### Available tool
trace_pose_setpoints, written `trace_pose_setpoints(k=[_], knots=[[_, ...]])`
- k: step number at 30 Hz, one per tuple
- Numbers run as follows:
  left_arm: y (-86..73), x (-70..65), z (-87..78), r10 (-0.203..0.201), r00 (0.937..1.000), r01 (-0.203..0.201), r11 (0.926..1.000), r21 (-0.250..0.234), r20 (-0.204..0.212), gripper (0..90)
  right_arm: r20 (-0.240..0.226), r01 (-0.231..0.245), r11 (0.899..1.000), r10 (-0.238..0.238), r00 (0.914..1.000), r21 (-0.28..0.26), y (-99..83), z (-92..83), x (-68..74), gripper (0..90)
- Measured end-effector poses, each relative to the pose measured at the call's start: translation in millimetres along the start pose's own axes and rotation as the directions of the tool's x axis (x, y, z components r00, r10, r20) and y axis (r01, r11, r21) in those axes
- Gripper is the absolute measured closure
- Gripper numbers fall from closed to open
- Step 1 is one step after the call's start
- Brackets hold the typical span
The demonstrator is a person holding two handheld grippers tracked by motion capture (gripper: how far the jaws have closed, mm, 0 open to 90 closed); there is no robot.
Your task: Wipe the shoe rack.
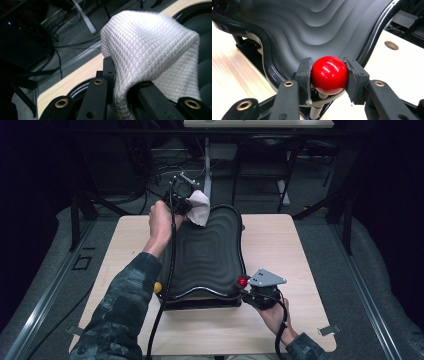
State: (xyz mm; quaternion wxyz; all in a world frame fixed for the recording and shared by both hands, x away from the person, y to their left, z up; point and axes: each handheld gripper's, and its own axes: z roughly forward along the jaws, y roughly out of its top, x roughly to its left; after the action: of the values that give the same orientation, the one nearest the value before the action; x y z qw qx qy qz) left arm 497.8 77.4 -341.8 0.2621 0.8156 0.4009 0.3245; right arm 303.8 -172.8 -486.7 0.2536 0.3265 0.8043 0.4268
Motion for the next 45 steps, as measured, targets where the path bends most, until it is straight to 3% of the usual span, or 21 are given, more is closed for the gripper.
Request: trace_pose_setpoints(k=[8, 10, 13, 15, 17, 21, 23, 30, 33, 35, 40, 42, 45], knots=[[-8.1, 5.2, 1.3, 0.007, 1.0000, -0.007, 0.9994, 0.033, 0.001, 85.2, -0.014, 0.006, 1.000, -0.007, 0.9999, -0.009, -0.1, 1.3, -2.6, 59.8], [-9.0, 8.2, -2.7, -0.011, 0.9999, 0.011, 0.9999, 0.009, 0.003, 85.2, -0.015, 0.006, 1.000, -0.006, 0.9999, -0.010, 0.1, 1.6, -3.3, 59.8], [-7.6, 12.7, -12.5, -0.063, 0.9956, 0.067, 0.9960, -0.059, 0.070, 85.0, -0.025, -0.001, 1.000, 0.000, 0.9997, -0.017, -0.1, 2.8, -4.8, 59.8], [-5.8, 12.0, -16.0, -0.068, 0.9938, 0.075, 0.9938, -0.082, 0.088, 84.8, -0.026, 0.000, 1.000, -0.001, 0.9997, -0.019, 0.0, 3.4, -5.5, 59.8], [2.5, 5.7, -23.5, -0.045, 0.9939, 0.056, 0.9916, -0.117, 0.101, 84.6, -0.027, -0.001, 1.000, 0.000, 0.9996, -0.019, 0.0, 3.6, -5.5, 59.8], [10.4, -2.4, -22.8, -0.011, 0.9970, 0.019, 0.9938, -0.110, 0.076, 84.7, -0.025, 0.001, 1.000, -0.001, 0.9997, -0.019, 0.1, 3.6, -5.4, 59.8], [12.1, -7.2, -15.1, 0.021, 0.9994, -0.019, 0.9967, -0.079, 0.028, 84.8, -0.025, 0.002, 1.000, -0.002, 0.9997, -0.018, 0.0, 3.5, -5.5, 59.8], [4.6, 3.2, -1.8, 0.018, 0.9992, -0.018, 0.9996, -0.024, -0.036, 84.9, -0.028, 0.006, 1.000, -0.007, 0.9996, -0.019, 0.0, 3.6, -5.6, 59.8], [0.1, 11.1, -0.5, 0.036, 0.9944, -0.036, 0.9994, 0.005, -0.099, 84.9, -0.027, 0.007, 1.000, -0.007, 0.9996, -0.019, 0.1, 3.6, -5.4, 59.8], [-3.4, 18.8, -1.2, 0.026, 0.9922, -0.024, 0.9996, 0.017, -0.122, 84.9, -0.027, 0.007, 1.000, -0.008, 0.9996, -0.019, 0.1, 3.6, -5.5, 59.8], [-11.9, 34.2, -1.9, 0.027, 0.9780, -0.015, 0.9981, 0.060, -0.207, 85.0, -0.024, 0.008, 1.000, -0.009, 0.9997, -0.020, 0.1, 3.7, -5.2, 59.8], [-15.9, 39.9, -1.5, 0.000, 0.9818, 0.010, 0.9984, 0.055, -0.190, 85.0, -0.024, 0.010, 1.000, -0.010, 0.9997, -0.019, 0.1, 3.7, -5.2, 59.8], [-19.8, 41.6, -0.2, -0.048, 0.9928, 0.051, 0.9985, 0.020, -0.109, 84.9, -0.022, 0.011, 1.000, -0.011, 0.9997, -0.018, 0.1, 3.7, -5.1, 59.8]])
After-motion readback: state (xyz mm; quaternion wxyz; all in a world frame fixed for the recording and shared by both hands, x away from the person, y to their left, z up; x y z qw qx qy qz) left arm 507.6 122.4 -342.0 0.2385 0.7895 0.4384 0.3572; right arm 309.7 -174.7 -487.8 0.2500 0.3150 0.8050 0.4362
